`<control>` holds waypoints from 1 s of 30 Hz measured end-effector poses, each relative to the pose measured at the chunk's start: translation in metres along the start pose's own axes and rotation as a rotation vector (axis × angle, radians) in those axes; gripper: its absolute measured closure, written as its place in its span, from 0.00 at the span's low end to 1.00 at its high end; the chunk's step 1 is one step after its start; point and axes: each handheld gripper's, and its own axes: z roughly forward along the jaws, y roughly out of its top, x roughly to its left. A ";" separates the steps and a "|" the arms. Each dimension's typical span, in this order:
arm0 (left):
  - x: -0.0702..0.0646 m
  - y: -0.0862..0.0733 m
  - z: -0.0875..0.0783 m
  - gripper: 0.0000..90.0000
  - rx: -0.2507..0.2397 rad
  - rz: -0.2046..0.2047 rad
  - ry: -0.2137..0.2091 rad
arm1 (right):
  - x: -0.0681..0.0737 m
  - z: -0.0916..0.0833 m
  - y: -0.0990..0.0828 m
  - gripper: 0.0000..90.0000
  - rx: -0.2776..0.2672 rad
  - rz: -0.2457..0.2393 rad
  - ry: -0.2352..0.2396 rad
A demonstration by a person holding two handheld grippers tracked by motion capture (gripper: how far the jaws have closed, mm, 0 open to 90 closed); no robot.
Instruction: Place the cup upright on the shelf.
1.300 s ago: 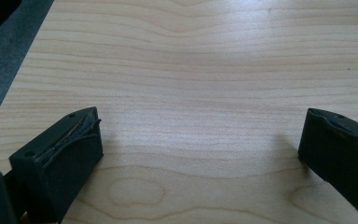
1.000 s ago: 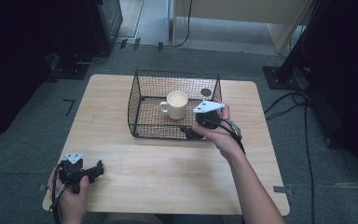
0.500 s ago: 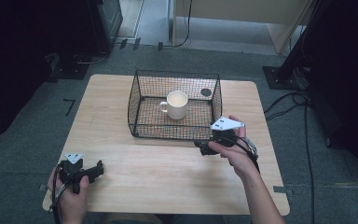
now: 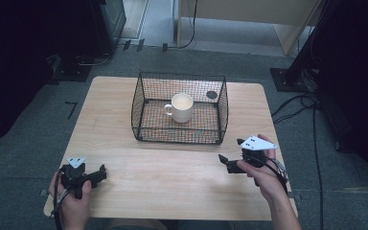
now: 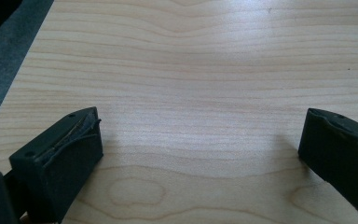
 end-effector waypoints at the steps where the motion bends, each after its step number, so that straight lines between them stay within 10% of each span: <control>1: 0.000 0.000 0.000 0.00 0.002 0.002 0.000 | -0.002 -0.002 -0.004 0.08 0.002 0.004 -0.003; 30: 0.000 0.000 0.000 0.00 0.002 0.002 0.000 | -0.051 -0.044 -0.116 0.08 0.090 0.205 -0.209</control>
